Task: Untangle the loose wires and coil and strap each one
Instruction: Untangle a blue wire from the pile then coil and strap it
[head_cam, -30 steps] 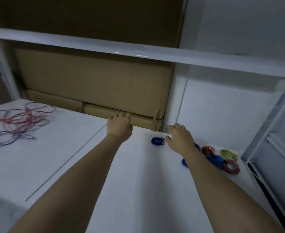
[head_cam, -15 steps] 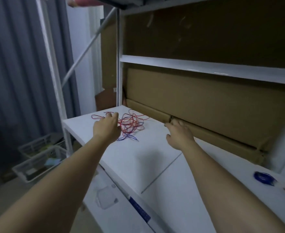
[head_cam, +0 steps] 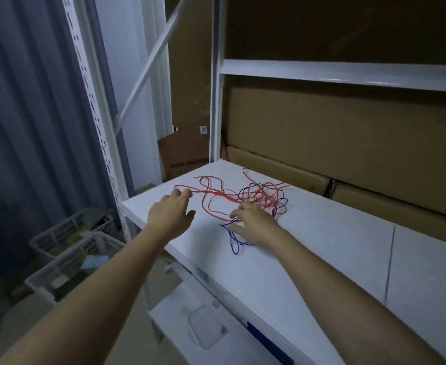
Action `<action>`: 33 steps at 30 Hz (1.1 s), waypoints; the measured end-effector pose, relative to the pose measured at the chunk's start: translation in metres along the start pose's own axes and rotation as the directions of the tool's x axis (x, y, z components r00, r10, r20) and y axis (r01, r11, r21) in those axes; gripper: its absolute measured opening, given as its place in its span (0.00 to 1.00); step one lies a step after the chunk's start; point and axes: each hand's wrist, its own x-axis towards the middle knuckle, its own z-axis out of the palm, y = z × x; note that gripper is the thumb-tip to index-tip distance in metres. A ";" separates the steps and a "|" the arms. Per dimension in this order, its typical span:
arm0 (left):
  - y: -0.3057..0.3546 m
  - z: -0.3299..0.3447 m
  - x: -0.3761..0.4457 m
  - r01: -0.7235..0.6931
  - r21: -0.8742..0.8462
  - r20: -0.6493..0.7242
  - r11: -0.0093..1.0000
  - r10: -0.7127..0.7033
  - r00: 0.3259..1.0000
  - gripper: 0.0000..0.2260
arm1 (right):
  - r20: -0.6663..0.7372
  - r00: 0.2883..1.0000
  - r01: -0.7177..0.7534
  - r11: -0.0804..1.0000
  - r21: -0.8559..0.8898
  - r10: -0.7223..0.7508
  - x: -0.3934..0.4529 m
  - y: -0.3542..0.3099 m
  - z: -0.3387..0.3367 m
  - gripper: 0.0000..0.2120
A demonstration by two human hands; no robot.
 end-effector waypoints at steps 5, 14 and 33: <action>-0.009 0.042 0.042 -0.225 -0.100 0.130 0.969 0.237 0.963 0.20 | 0.102 0.988 -0.123 0.991 0.055 0.117 0.024 0.007 0.037 0.16; 0.003 0.061 0.121 -0.360 -0.574 0.167 0.735 0.536 0.828 0.06 | -0.126 0.959 -0.136 0.804 0.579 0.252 0.072 0.022 0.014 0.05; -0.042 0.018 0.247 -0.250 -0.934 -0.173 0.256 0.290 0.941 0.09 | -0.566 0.327 -0.053 0.612 0.789 0.757 0.126 -0.044 -0.024 0.09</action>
